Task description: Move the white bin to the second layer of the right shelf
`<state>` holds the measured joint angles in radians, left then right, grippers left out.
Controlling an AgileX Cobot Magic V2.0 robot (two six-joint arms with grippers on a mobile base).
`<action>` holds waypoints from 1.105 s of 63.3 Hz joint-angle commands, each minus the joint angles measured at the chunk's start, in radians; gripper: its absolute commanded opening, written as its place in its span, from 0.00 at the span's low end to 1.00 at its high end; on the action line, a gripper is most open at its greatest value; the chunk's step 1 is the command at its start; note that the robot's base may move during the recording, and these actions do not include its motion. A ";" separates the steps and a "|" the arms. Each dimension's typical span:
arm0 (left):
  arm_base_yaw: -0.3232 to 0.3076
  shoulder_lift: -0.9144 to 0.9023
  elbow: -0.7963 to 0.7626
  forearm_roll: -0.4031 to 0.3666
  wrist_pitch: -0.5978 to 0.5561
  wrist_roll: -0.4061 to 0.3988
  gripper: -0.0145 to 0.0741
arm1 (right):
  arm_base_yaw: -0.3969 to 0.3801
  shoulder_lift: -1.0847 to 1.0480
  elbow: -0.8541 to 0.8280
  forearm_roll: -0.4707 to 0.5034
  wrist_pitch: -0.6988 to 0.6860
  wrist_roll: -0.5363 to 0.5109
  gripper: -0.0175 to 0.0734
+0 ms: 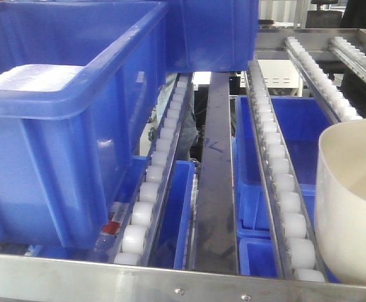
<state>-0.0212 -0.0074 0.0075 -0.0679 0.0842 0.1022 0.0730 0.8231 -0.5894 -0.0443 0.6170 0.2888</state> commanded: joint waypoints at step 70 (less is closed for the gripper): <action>0.002 -0.016 0.037 -0.006 -0.084 -0.003 0.26 | -0.006 -0.429 0.284 0.249 -0.520 -0.410 0.25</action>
<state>-0.0212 -0.0074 0.0075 -0.0679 0.0842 0.1022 0.0730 0.3923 -0.2773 0.1953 0.1911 -0.1254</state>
